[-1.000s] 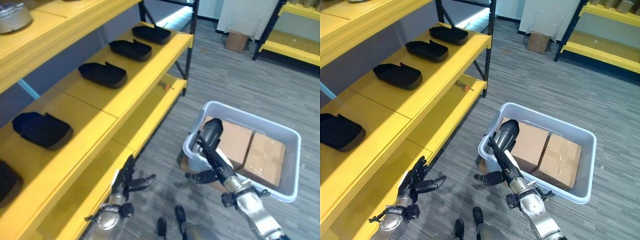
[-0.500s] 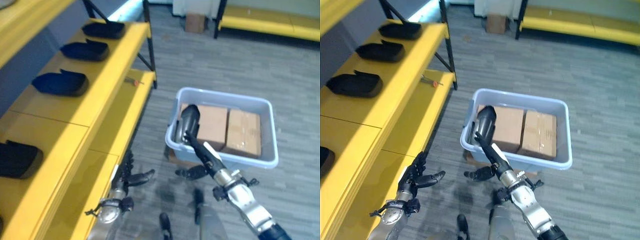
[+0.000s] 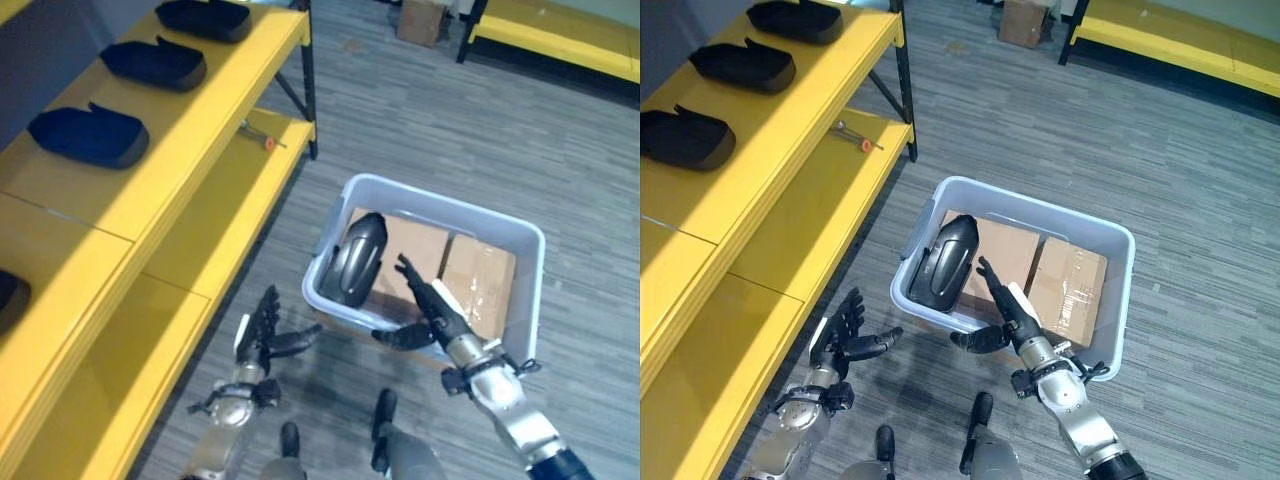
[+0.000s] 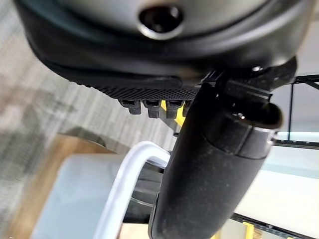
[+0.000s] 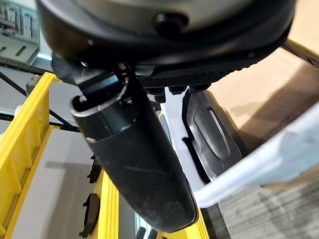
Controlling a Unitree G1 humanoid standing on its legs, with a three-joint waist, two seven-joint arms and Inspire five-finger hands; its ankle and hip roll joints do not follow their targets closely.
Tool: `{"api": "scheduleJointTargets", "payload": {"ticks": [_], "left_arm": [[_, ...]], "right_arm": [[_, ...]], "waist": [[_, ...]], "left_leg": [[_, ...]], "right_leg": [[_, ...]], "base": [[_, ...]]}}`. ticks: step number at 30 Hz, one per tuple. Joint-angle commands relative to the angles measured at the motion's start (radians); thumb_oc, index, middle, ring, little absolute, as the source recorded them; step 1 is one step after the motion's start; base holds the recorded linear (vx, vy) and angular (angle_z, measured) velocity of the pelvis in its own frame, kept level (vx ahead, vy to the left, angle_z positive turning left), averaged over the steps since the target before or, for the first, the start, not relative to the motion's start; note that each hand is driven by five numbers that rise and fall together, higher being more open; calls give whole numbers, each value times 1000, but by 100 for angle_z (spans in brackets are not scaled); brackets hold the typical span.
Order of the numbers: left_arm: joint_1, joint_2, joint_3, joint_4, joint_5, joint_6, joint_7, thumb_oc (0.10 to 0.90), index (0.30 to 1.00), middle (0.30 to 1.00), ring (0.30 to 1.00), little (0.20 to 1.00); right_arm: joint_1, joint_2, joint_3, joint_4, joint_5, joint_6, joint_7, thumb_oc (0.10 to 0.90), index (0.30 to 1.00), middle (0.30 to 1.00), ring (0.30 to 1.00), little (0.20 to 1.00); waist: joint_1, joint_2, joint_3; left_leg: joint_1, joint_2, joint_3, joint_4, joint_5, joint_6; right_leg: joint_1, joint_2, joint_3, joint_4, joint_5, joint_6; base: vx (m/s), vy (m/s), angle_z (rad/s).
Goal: Move parts from the plastic box to the shelf.
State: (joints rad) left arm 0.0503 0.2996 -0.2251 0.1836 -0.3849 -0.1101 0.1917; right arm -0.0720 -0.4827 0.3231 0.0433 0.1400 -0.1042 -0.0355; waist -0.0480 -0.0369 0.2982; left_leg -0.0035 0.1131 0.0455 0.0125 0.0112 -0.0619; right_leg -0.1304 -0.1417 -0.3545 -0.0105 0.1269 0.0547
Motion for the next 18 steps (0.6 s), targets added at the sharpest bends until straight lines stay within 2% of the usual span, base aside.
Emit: {"api": "scheduleJointTargets", "payload": {"ticks": [1,2,3,4,5,6,7,8,9,10,11,12,15,18], "left_arm": [[0,50,24,-98,-13,-93,12,900,1000,1000,1000,1000],[0,53,22,-102,-21,-93,11,900,1000,1000,1000,1000],[-2,59,18,-108,-28,-94,6,900,1000,1000,1000,1000],[-2,60,18,-108,-28,-94,5,900,1000,1000,1000,1000],[1,69,14,-118,-29,-84,-1,900,1000,1000,1000,1000],[4,73,18,-116,-19,-79,8,900,1000,1000,1000,1000],[9,78,24,-118,-19,-81,15,900,1000,1000,1000,1000],[12,75,23,-113,-16,-78,20,900,1000,1000,1000,1000],[12,75,22,-112,-16,-78,20,900,1000,1000,1000,1000],[29,60,26,-92,-17,-85,18,900,1000,1000,1000,1000],[29,60,25,-92,-17,-85,19,900,1000,1000,1000,1000],[20,64,23,-100,-17,-85,17,900,1000,1000,1000,1000],[-4,91,25,-118,2,-90,16,900,1000,1000,1000,1000],[-49,108,23,-108,11,-95,37,900,1000,1000,1000,1000]], "right_arm": [[-38,0,10,-107,31,-112,-23,900,1000,1000,1000,1000],[-38,-4,7,-111,32,-113,-26,900,1000,1000,1000,1000],[-40,-7,4,-112,31,-116,-30,900,1000,1000,1000,1000],[-40,-7,4,-112,31,-116,-30,900,1000,1000,1000,1000],[-31,-14,-16,-109,29,-118,-48,900,1000,1000,1000,1000],[-27,-9,-26,-96,12,-119,-72,900,1000,1000,1000,1000],[-21,1,-35,-84,9,-118,-92,900,1000,1000,1000,1000],[-22,6,-37,-71,7,-116,-101,900,1000,1000,1000,1000],[-22,6,-37,-70,7,-116,-102,900,1000,1000,1000,1000],[12,22,-47,-81,14,-111,-92,900,1000,1000,1000,1000],[13,22,-48,-81,14,-111,-92,900,1000,1000,1000,1000],[14,26,-47,-86,10,-109,-91,900,1000,1000,1000,1000],[13,42,-57,-88,-3,-101,-89,900,1000,1000,1000,1000],[-13,58,-44,-68,-7,-95,-104,900,1000,1000,1000,1000]], "waist": [[32,-34,-30],[38,-41,-16],[40,-53,-5],[41,-54,-6],[42,-76,-6],[48,-79,-4],[55,-73,-4],[62,-64,-8],[63,-63,-9],[59,-30,-30],[60,-30,-30],[60,-27,-33],[53,-36,-18],[55,-45,-7]], "left_leg": [[-100,-114,-42,357,-44,6],[-138,-114,-62,371,-21,7],[-182,-96,-68,326,-23,14],[-181,-95,-67,324,-24,14],[-211,-22,-69,213,-26,20],[-246,40,-88,135,56,9],[-264,90,-115,46,131,-9],[-275,114,-121,-20,178,-28],[-269,116,-119,-31,183,-30],[-211,130,-54,-60,174,-55],[-209,130,-53,-61,174,-56],[-211,112,-58,-45,155,-45],[-226,55,-2,53,85,-18],[-248,24,30,131,33,2]], "right_leg": [[-30,-17,89,71,-9,40],[-26,-15,94,66,-14,36],[-22,-20,99,56,-16,43],[-23,-19,100,55,-17,43],[-14,-29,118,40,-16,61],[-8,-29,135,35,-19,70],[-7,-27,156,34,-25,75],[0,-27,169,31,-30,78],[0,-26,170,31,-30,78],[26,-41,185,43,-46,90],[27,-41,186,42,-45,91],[22,-55,191,47,-38,97],[16,-129,209,66,11,125],[5,-169,224,62,48,143]], "base": [[27,-91,12],[21,-71,1],[15,-36,-17],[124,24,-38],[180,126,-33],[234,214,-16],[206,270,0],[150,178,3],[315,424,-35],[232,329,-62],[271,438,-94],[87,220,-88],[107,326,-63],[60,221,-2]]}}
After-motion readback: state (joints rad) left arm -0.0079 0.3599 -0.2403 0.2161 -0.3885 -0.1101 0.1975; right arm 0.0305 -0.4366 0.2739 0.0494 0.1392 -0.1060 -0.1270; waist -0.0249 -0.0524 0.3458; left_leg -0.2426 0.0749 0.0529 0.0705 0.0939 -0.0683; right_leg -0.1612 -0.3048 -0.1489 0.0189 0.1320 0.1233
